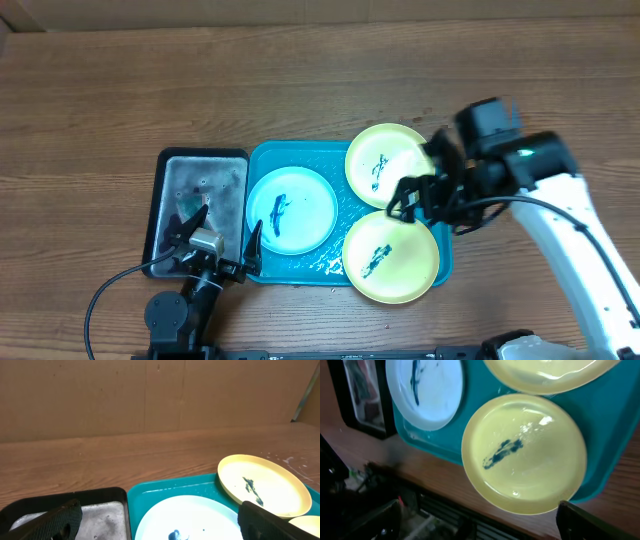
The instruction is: Clean dirty plates on tray and stack at the side
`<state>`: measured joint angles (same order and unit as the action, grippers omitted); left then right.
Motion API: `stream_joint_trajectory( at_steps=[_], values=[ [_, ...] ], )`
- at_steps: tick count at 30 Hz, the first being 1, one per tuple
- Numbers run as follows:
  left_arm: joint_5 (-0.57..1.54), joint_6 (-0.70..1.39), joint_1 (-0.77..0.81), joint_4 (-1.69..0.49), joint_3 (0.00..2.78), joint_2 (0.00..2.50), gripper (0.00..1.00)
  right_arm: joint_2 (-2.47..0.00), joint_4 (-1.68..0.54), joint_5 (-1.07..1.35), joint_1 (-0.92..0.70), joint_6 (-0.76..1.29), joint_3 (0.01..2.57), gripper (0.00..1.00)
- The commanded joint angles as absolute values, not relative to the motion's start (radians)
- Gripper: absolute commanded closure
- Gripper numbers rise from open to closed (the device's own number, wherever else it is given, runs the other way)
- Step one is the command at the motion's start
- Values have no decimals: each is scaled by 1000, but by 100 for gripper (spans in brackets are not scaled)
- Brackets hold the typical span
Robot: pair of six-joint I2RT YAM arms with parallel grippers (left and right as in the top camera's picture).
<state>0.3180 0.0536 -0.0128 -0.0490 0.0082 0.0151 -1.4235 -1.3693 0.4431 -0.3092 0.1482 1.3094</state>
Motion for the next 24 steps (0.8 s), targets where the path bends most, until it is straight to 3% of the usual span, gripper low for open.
stream_joint_trajectory(
  at_steps=[1,9,18,24],
  values=[
    [311,68,-14,-48,5,4,0,-1427,-1363,436,-426,130,1337,0],
    [323,82,-14,-47,5,4,0,-1427,-1282,477,-567,130,1336,0],
    [481,270,-14,-59,27,21,0,-1458,-1136,463,-580,172,1335,0],
    [456,212,-14,-153,222,194,0,-1592,-1052,473,-585,263,1335,0]
  ],
)
